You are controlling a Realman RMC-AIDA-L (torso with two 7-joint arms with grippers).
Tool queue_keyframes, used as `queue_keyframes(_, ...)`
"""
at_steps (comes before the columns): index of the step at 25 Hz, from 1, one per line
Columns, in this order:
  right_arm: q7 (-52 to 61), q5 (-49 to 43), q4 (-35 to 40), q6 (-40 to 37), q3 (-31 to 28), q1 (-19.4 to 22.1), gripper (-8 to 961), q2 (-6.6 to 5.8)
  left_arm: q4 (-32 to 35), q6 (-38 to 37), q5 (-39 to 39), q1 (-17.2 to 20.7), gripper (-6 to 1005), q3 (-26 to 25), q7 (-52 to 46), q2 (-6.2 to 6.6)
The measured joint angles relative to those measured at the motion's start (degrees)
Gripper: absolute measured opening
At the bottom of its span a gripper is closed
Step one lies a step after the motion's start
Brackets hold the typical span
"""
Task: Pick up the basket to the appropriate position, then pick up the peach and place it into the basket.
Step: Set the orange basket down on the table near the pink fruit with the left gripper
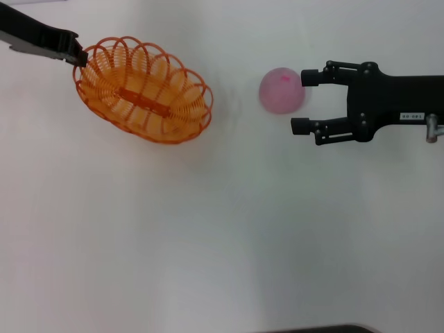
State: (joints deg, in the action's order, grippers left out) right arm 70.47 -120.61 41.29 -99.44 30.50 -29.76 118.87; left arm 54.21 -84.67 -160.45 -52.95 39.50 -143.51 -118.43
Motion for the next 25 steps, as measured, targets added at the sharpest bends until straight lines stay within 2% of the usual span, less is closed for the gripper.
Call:
queue_keyframes(7,0.6,-0.1,-0.4,2.4,0.4,-0.6,924,0.10,0.5,1.1,1.6,2.6,30,-0.3,-10.1,-0.80)
queue_keyframes(13,0.1,-0.1,-0.4,3.6,0.5,-0.8,925,0.40,2.1,4.0,3.0,7.1,30,-0.6,-18.8,-2.37)
queue_keyframes(19,-0.5,-0.3,-0.4,5.0,0.7,-0.8,924,0.15,1.6,4.9,4.4,9.0,29,-2.8,-21.2,-2.55)
queue_keyframes(25,-0.6,-0.4,-0.4,5.1,0.8,-0.9,924,-0.12,0.7,4.8,4.3,9.5,29,-2.5,-21.0,-2.59)
